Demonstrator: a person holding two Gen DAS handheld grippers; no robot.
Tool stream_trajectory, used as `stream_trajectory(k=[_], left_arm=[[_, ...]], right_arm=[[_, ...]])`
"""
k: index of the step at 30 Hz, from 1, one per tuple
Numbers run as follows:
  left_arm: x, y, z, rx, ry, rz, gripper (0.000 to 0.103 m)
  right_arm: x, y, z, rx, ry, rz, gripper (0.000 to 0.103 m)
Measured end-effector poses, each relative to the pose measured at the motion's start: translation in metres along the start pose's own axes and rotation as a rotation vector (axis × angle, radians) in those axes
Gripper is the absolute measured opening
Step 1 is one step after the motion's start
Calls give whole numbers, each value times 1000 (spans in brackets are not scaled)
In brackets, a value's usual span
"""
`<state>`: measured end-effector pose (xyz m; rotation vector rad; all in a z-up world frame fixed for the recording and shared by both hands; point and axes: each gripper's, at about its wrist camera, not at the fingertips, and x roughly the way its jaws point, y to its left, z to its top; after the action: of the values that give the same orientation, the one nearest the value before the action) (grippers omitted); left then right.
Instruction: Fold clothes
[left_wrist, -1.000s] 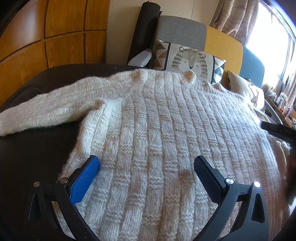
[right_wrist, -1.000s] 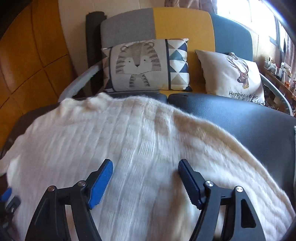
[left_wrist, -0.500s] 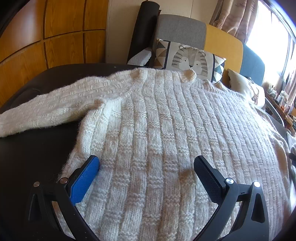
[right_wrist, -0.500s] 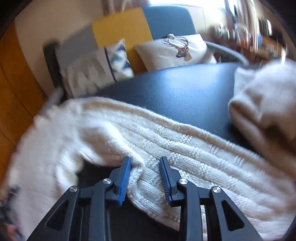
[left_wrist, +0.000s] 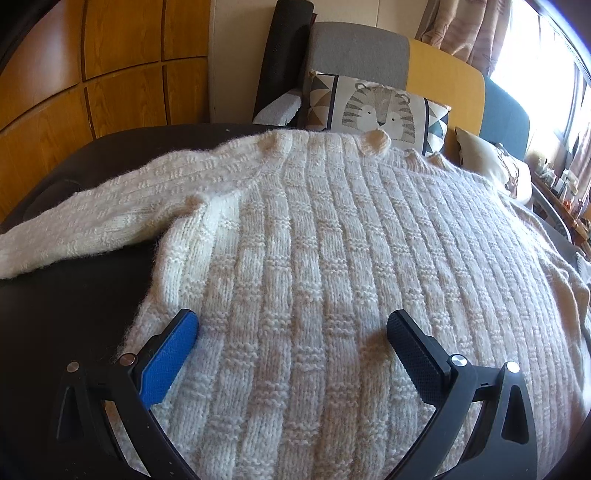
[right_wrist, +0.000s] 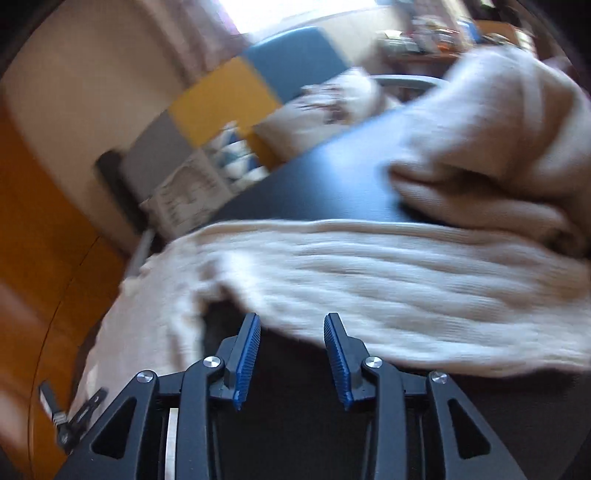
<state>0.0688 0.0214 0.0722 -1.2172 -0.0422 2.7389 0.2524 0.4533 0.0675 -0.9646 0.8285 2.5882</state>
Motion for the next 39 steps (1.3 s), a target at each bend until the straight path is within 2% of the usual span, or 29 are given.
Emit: stream_trajectory(k=[2, 4, 6, 8, 9, 15, 17, 18, 19, 21, 24, 25, 28, 30, 31, 33, 35, 39], left_arm=[[0, 0, 0, 4, 2, 1, 103], [0, 1, 0, 4, 1, -3, 103], [0, 2, -1, 3, -1, -6, 103], [0, 2, -1, 3, -3, -7, 103], [0, 2, -1, 4, -3, -7, 103], [-1, 5, -2, -3, -8, -21, 103], [-1, 6, -2, -4, -10, -24, 103], [0, 6, -2, -2, -9, -21, 103], [0, 5, -2, 1, -9, -18, 103], [0, 5, -2, 6, -7, -15, 103], [0, 7, -2, 0, -8, -25, 103], [0, 8, -2, -1, -9, -28, 103], [1, 8, -1, 0, -9, -30, 103], [1, 9, -1, 0, -10, -31, 103], [1, 9, -1, 0, -10, -32, 103], [1, 9, -1, -1, -11, -34, 103], [2, 9, -1, 2, -11, -32, 103], [2, 10, 0, 3, -12, -35, 103]], right_arm=[[14, 28, 2, -98, -3, -61, 37], [23, 33, 6, -105, -33, -137, 37], [30, 21, 12, -60, -51, -196, 37], [48, 5, 13, -61, 3, -268, 36], [56, -2, 14, -84, 23, -290, 33], [73, -29, 46, -94, 33, -408, 32], [74, -25, 51, -102, 38, -430, 32], [69, -18, 51, -90, 23, -418, 33], [61, -8, 48, -78, -14, -364, 33], [48, 20, 37, -95, -82, -202, 33], [59, 74, 17, -244, -39, -25, 32], [67, 89, 11, -290, -10, 7, 27], [97, 116, -5, -385, 93, 6, 21], [116, 110, -14, -387, 159, -38, 20], [122, 105, -16, -393, 155, -54, 13], [119, 94, -15, -407, 110, -100, 13], [118, 86, -10, -369, 101, -106, 13], [108, 80, -6, -304, 136, -8, 25]])
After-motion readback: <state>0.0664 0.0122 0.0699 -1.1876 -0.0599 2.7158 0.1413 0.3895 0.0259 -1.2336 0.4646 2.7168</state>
